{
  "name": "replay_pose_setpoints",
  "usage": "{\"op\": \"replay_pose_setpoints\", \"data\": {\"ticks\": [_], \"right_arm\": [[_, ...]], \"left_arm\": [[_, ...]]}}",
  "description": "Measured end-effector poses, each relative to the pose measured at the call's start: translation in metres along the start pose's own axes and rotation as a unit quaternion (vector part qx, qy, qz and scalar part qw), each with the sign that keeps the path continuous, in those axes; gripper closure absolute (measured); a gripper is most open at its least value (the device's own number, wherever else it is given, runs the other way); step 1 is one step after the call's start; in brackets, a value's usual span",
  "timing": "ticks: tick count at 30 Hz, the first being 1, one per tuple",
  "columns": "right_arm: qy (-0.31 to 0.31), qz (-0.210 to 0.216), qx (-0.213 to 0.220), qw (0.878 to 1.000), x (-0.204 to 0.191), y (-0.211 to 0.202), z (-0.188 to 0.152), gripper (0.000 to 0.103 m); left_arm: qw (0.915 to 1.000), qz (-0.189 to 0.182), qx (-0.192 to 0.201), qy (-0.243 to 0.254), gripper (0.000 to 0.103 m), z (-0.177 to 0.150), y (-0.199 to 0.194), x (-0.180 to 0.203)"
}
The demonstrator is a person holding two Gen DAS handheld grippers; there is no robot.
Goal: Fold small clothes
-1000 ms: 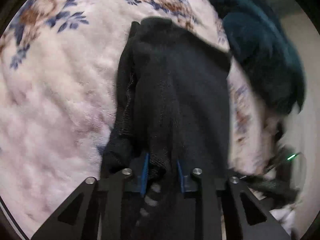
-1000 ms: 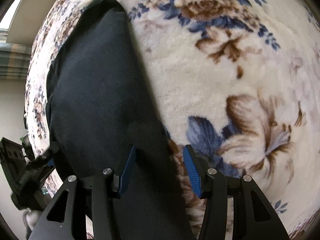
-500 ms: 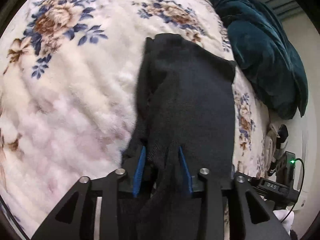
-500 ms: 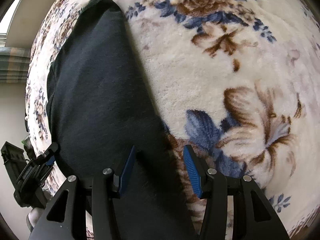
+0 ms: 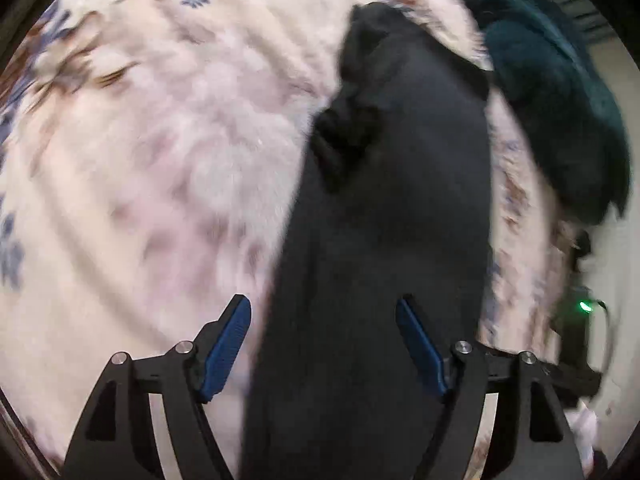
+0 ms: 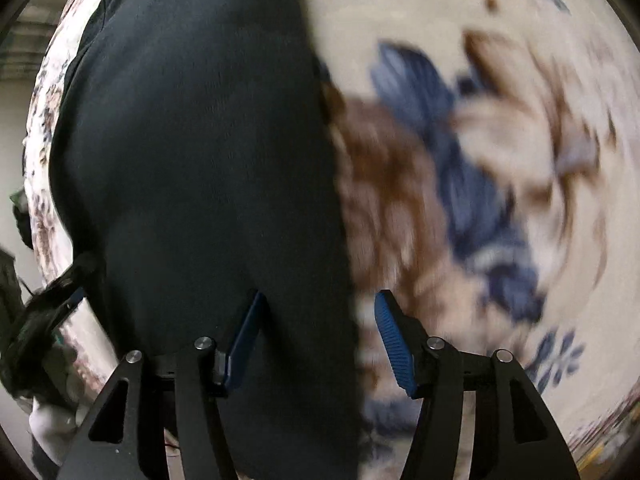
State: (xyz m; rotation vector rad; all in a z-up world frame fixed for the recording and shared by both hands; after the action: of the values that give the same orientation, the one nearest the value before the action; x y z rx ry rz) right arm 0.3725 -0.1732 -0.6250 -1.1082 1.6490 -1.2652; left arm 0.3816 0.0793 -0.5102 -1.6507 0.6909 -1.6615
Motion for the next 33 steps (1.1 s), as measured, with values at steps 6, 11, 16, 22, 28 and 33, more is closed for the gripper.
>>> {"op": "replay_pose_setpoints", "data": {"ticks": [6, 11, 16, 22, 28, 33], "right_arm": [[0.008, 0.041, -0.035, 0.999, 0.017, -0.006, -0.079, 0.039], [0.013, 0.071, -0.078, 0.994, 0.028, 0.03, -0.147, 0.039], [0.04, 0.131, -0.08, 0.987, 0.039, 0.061, -0.186, 0.039], [0.056, 0.241, -0.067, 0.967, 0.034, 0.066, -0.207, 0.039], [0.061, 0.267, -0.076, 0.959, 0.032, 0.064, -0.202, 0.039], [0.044, 0.256, -0.068, 0.963, 0.044, 0.057, -0.198, 0.039]], "left_arm": [[0.9978, 0.018, -0.062, -0.011, 0.03, -0.099, -0.009, -0.007], [0.9956, 0.016, -0.083, -0.039, 0.03, -0.163, 0.019, -0.024], [0.9983, 0.014, -0.041, -0.039, 0.03, -0.172, 0.026, -0.023], [0.9999, 0.001, -0.008, -0.013, 0.036, -0.184, 0.019, -0.021], [0.9994, 0.031, -0.002, -0.016, 0.049, -0.193, -0.007, -0.037], [0.9983, 0.032, 0.002, -0.049, 0.04, -0.198, -0.005, -0.061]]}}
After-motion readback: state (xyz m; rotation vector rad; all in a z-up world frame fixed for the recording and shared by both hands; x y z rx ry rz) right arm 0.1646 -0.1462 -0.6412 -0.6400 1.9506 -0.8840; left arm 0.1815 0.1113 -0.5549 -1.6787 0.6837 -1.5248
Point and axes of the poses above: each gripper's, at about its wrist camera, not at the fingertips, and y roughly the way its jaws point, x to its right, z to its top, the point moved 4 cm from there along y, roughly the way its jaws point, and after that the axes turned 13 degrees about -z, right-handed, at the moved point
